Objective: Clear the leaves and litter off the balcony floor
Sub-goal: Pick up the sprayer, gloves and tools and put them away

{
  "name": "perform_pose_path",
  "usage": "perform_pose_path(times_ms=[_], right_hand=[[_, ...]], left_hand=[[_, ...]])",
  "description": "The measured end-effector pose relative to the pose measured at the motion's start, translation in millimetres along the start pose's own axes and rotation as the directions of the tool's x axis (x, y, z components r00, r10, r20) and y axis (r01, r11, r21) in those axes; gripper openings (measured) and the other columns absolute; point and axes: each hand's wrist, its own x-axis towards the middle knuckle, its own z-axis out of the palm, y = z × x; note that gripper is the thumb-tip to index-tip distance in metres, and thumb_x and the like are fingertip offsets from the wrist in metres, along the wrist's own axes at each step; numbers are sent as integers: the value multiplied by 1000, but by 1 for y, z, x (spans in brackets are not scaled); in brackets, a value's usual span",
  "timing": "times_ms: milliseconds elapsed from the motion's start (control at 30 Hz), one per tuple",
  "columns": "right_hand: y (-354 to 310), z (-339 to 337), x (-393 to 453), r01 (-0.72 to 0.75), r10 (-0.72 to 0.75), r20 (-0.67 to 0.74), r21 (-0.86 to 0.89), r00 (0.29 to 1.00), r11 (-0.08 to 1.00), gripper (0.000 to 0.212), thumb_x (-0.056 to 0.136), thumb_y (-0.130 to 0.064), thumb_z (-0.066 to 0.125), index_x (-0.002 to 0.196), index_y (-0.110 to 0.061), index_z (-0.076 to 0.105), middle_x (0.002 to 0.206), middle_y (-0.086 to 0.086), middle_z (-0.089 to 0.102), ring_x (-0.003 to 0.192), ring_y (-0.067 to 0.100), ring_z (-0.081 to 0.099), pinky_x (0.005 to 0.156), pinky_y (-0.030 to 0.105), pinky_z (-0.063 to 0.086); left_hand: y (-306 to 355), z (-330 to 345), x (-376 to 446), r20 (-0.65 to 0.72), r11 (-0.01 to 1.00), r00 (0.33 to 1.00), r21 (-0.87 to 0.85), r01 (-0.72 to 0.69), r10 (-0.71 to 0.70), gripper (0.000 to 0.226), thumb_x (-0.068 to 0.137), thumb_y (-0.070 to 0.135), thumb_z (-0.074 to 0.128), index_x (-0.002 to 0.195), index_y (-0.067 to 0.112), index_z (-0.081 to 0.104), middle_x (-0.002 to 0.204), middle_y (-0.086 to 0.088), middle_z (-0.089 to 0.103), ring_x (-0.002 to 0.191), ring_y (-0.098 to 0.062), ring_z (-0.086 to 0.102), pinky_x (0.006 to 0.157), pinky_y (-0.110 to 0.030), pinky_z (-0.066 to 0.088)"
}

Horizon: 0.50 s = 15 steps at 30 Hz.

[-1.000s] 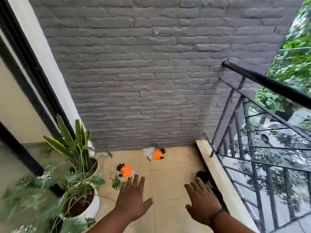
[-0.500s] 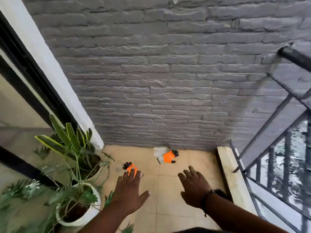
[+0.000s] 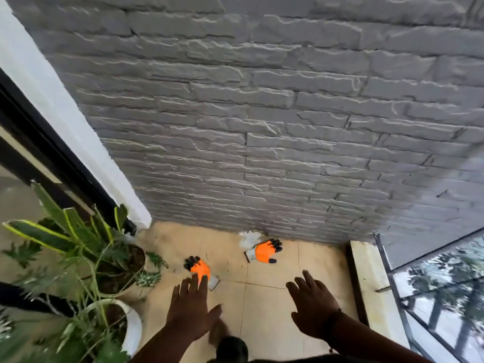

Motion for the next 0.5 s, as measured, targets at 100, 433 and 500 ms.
perform_pose_path(times_ms=[100, 433, 500], right_hand=[[11, 4, 29, -73, 73, 22, 8, 997, 997, 75, 15, -57, 83, 81, -21, 77, 79, 8, 71, 84, 32, 73, 51, 35, 59], [-7, -32, 100, -8, 28, 355, -57, 934, 998, 81, 47, -62, 83, 112, -16, 70, 110, 12, 67, 115, 41, 60, 77, 46, 58], [-15, -32, 112, -5, -9, 411, 34, 912, 999, 81, 81, -64, 33, 147, -17, 37, 150, 10, 37, 147, 35, 19, 111, 45, 34]], left_hand=[[-7, -29, 30, 125, 1000, 992, 19, -1, -2, 97, 71, 77, 27, 133, 12, 62, 136, -21, 58, 116, -40, 62, 94, -56, 52], [-51, -41, 117, 89, 996, 995, -81, 48, -41, 93, 87, 70, 36, 151, 3, 34, 156, -21, 33, 140, -40, 37, 115, -56, 30], [-54, -27, 132, 153, 990, 986, -119, 81, -62, 100, 75, 74, 29, 139, 1, 53, 143, -24, 50, 127, -43, 53, 103, -59, 44]])
